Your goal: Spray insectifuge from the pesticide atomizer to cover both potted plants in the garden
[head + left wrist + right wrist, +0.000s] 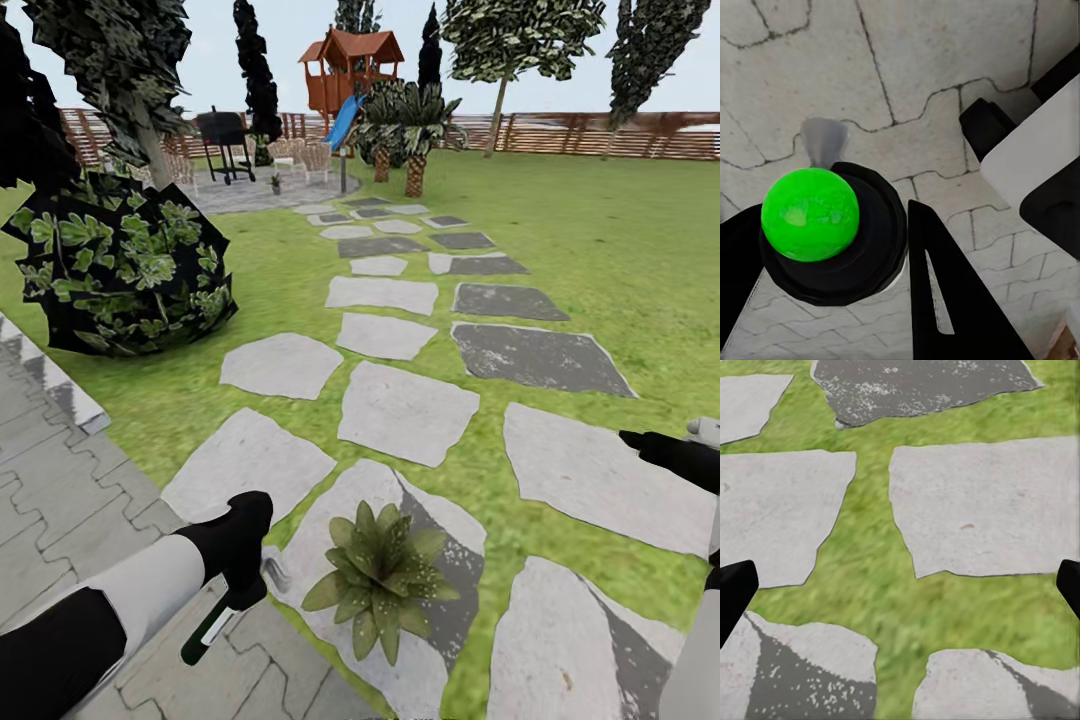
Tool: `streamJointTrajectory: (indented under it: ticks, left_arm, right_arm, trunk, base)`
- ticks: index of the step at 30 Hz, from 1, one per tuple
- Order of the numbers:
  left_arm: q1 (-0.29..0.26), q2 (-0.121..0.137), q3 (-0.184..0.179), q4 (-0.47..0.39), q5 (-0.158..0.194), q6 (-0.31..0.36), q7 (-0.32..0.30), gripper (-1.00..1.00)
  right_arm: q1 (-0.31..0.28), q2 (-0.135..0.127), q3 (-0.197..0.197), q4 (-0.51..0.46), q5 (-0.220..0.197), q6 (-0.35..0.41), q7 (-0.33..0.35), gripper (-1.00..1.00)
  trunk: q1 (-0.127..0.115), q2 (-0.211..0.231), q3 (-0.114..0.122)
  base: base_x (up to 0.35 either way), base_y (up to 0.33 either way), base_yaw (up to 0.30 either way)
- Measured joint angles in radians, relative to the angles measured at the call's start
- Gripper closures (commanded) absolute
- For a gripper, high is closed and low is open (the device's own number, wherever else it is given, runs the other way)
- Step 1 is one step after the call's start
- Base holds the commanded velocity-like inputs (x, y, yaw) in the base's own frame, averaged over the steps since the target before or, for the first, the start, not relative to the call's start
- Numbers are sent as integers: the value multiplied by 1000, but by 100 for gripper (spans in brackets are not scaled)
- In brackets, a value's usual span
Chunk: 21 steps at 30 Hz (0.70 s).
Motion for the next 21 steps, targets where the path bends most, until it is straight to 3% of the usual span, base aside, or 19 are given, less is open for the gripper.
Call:
streamJointTrajectory:
  ticks: [15,21]
  left_arm:
    - [0,-6,-3,-4,0,0,0,100]
    - [0,-8,-4,-5,0,0,0,100]
  right_arm:
    - [0,0,0,0,0,-1,0,-100]
    - [0,0,-1,-1,0,0,0,-100]
  trunk:
    - [0,0,-15]
    - [0,0,-20]
  base:
    - [0,273,-248]
    - [57,94,-256]
